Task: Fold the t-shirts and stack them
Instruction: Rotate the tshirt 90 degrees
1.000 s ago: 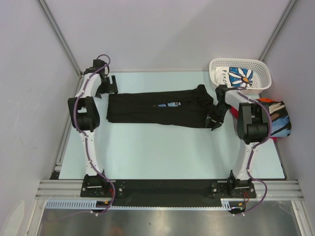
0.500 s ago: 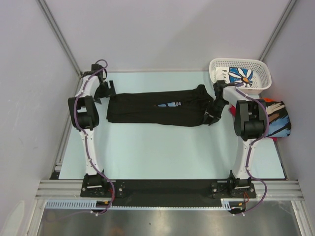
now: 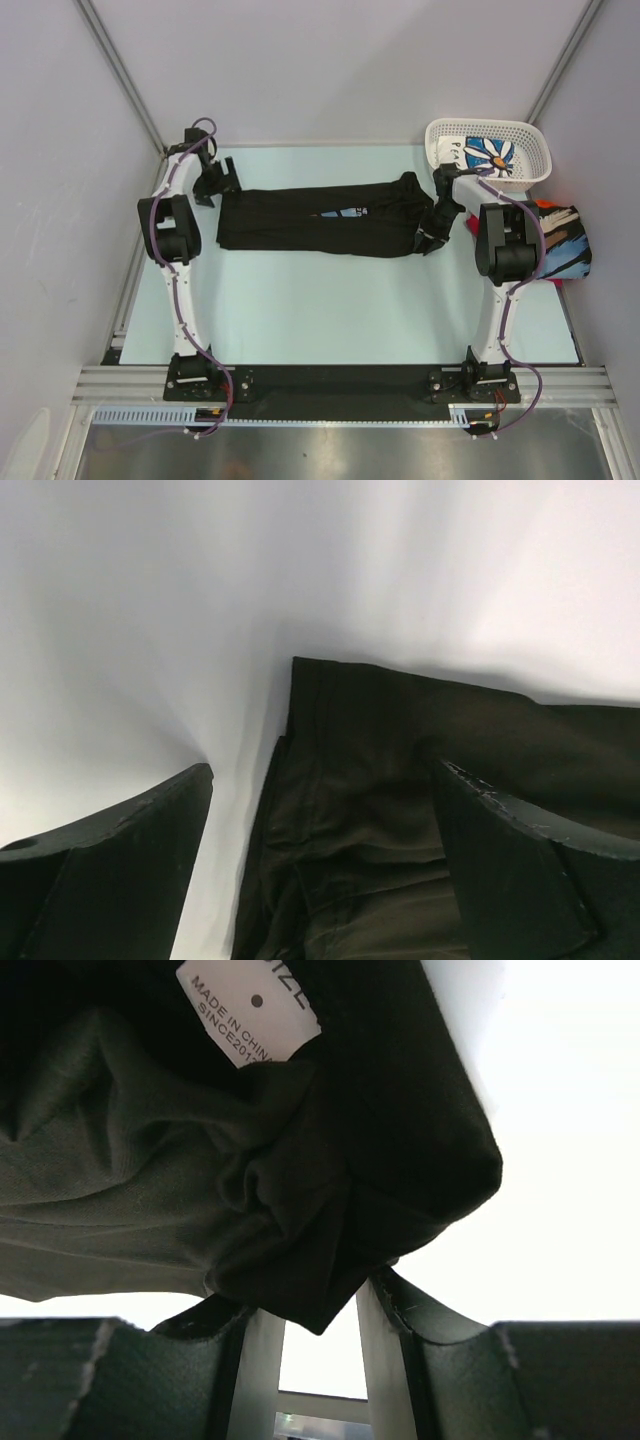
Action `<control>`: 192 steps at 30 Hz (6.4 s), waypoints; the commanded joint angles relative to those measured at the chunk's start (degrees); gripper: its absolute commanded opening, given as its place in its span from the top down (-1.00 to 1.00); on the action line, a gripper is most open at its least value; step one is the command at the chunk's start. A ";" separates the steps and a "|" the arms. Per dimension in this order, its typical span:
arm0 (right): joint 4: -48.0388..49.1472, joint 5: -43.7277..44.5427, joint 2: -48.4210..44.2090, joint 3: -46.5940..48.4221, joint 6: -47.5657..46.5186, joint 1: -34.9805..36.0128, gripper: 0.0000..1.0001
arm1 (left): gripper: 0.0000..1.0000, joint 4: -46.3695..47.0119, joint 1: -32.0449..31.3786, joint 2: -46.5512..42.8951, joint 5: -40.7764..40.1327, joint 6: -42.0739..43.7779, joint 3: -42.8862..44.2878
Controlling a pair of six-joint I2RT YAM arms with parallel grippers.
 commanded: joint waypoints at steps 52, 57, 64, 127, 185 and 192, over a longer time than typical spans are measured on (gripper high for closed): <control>-6.09 16.51 28.50 48.21 -9.23 3.24 1.00 | 1.00 -8.83 8.15 -24.15 8.19 -10.65 -35.73; 3.73 15.09 29.21 46.89 -11.16 4.12 1.00 | 1.00 -9.10 6.83 -28.82 8.02 -9.42 -43.45; 12.99 15.71 34.39 55.04 -13.98 5.88 0.99 | 1.00 -8.04 4.02 -33.48 10.39 -9.42 -53.05; 49.81 -33.51 -6.65 -26.42 29.44 42.09 0.01 | -0.99 3.30 -6.18 -40.52 10.14 2.62 -53.49; 17.12 -6.36 -8.13 -35.63 13.00 45.43 1.00 | -0.99 -1.09 -6.27 -42.10 7.85 0.51 -48.05; 15.98 -1.17 -13.76 -45.57 14.41 42.54 1.00 | -0.99 -1.18 -6.27 -40.87 9.25 0.16 -45.24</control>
